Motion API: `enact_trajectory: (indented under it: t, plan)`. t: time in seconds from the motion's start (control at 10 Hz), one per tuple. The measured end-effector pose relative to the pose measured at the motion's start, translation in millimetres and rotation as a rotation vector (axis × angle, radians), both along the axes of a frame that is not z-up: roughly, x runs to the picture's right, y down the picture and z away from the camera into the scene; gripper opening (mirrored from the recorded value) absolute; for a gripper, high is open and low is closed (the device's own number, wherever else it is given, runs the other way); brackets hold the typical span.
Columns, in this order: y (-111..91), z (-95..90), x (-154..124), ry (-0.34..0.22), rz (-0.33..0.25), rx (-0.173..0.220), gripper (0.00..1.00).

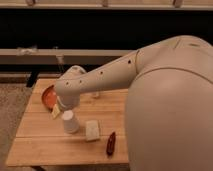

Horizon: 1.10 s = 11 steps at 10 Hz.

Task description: Place the pepper in the ceramic bowl

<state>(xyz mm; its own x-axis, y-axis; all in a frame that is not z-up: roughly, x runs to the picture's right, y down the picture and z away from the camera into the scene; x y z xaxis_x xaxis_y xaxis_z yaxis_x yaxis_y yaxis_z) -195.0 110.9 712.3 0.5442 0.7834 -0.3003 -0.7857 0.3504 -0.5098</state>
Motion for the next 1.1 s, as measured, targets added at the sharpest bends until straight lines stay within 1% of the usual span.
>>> enact_trajectory:
  t: [0.2, 0.3, 0.5, 0.6, 0.7, 0.8, 0.9, 1.1]
  plan:
    - [-1.9, 0.1, 15.1, 0.059, -0.021, 0.026, 0.8]
    - [-1.2, 1.7, 34.7, 0.093, -0.018, 0.031, 0.8]
    - [4.4, 2.5, 76.0, 0.147, 0.013, 0.034, 0.8]
    - [11.1, 3.9, 102.6, 0.177, 0.044, 0.029, 0.8]
    - [17.3, 6.7, 120.8, 0.197, 0.069, 0.022, 0.8]
    - [28.6, 12.9, 139.9, 0.223, 0.101, 0.007, 0.8]
    - [45.1, 24.7, 155.9, 0.252, 0.137, -0.015, 0.8]
    - [68.8, 45.3, 175.7, 0.288, 0.184, -0.047, 0.8]
